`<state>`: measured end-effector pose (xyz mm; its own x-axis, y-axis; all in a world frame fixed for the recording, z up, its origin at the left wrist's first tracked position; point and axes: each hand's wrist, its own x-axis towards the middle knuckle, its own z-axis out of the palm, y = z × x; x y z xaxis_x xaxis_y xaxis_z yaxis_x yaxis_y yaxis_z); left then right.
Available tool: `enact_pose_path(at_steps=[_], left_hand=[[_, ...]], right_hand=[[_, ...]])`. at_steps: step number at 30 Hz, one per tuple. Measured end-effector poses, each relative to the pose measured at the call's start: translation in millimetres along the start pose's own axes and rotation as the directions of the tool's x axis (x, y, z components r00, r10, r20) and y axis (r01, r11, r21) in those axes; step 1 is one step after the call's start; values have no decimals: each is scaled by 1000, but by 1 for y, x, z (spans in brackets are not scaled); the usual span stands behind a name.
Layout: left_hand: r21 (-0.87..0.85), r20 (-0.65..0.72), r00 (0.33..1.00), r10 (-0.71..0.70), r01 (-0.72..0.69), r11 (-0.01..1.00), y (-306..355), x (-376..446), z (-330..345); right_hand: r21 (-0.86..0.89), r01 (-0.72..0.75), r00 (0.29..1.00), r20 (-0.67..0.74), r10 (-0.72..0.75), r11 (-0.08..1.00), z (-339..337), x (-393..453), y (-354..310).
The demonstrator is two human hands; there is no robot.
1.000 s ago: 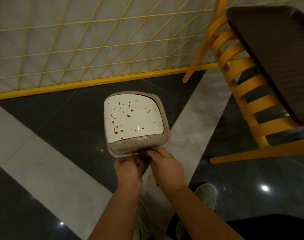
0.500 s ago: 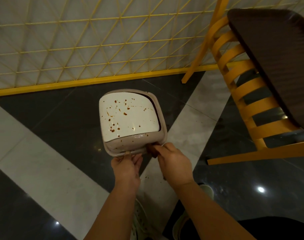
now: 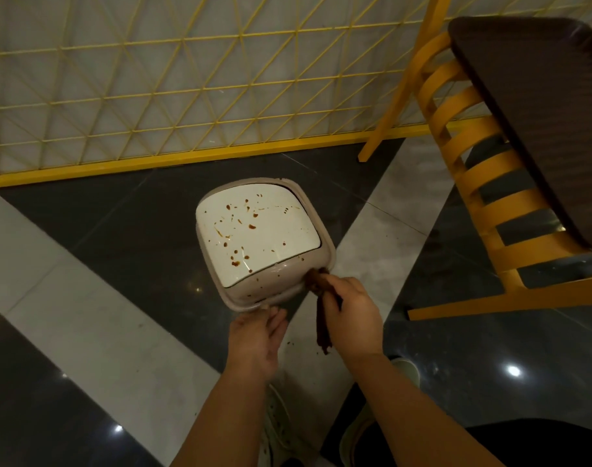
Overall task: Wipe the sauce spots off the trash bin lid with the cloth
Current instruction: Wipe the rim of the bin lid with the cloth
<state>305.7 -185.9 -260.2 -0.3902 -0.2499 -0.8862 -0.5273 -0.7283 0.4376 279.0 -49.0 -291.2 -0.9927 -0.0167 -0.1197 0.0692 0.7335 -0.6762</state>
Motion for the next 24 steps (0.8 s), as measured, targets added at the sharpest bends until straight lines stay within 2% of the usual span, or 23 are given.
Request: enact_pose_path(at_steps=[3,5,6,8,12,15,20,24], left_hand=[[75,-8,999,-33,33,997,9,-7,-18],[120,-18,998,59,-56,991,17,-9,-27],[159,-18,992,126,-121,980,22,-11,-30],[227,8,968,250,-245,942,27,-16,-31],[293,116,936,334,-353,889,31,-23,-18],[241,90,922,377,-388,890,35,-21,-9],[144,65,913,403,-408,901,36,-10,-10],[134,71,916,394,-400,907,39,-8,-11]], right_hand=[[223,-188,976,-65,207,956,-9,6,-1],[349,-249,953,-79,293,903,-13,12,-6],[353,-250,954,-71,293,901,-14,15,-9],[315,-228,965,-53,257,921,-13,21,-16],[250,-196,975,-49,215,948,-11,23,-20],[225,-121,990,-42,134,967,-10,17,-18],[177,-169,981,-68,184,969,-12,28,-16],[156,24,999,-41,-17,988,-6,11,-47]])
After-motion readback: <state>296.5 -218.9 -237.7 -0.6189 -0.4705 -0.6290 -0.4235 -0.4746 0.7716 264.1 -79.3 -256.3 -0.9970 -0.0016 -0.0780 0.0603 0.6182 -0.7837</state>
